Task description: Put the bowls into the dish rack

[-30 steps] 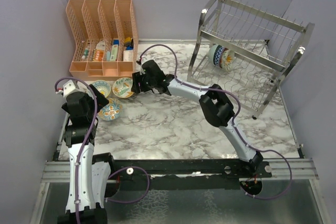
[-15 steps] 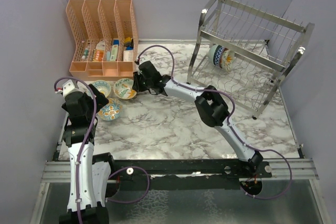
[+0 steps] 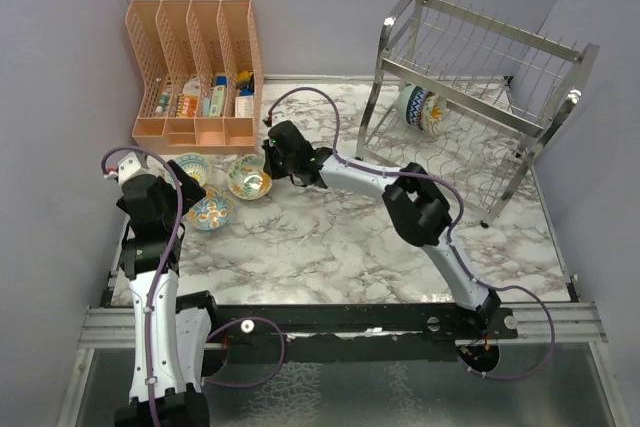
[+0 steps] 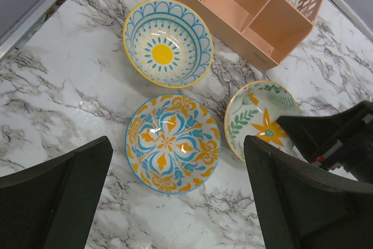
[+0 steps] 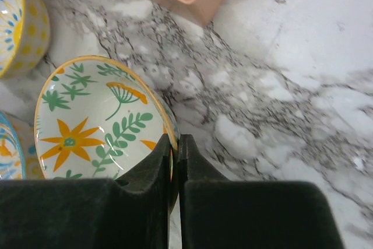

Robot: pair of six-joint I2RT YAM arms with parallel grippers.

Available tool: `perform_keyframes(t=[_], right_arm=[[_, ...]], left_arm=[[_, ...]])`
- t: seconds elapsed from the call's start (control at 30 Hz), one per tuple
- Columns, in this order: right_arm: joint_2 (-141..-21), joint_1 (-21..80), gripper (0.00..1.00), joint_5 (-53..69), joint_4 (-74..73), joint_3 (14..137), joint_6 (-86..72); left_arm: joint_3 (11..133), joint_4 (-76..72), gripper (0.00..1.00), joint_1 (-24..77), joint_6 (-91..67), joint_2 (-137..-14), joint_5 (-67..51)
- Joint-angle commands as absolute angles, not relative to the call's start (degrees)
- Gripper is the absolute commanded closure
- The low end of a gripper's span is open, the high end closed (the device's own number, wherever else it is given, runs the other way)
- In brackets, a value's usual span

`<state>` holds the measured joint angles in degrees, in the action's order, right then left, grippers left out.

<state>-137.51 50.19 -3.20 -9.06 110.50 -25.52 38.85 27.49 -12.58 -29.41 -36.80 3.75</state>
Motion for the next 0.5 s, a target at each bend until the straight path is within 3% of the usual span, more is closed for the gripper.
perform_keyframes(t=[0.0,0.27,0.47], right_arm=[[-127.17,50.23,0.99,-7.74,-9.53,101.85,-22.49],[-110.19,45.71,0.99,-6.98,-7.09,76.83,-22.72],[-101.40,43.74,0.99,-7.31,-10.23,65.44,-21.61]], left_arm=[[38.32,25.94,0.01,-13.35,-29.01,-36.40,2.28],[38.15,25.84,0.01,-13.68,-29.01,-35.91,2.04],[38.04,25.75,0.01,-13.80,-29.03,-35.89,1.86]])
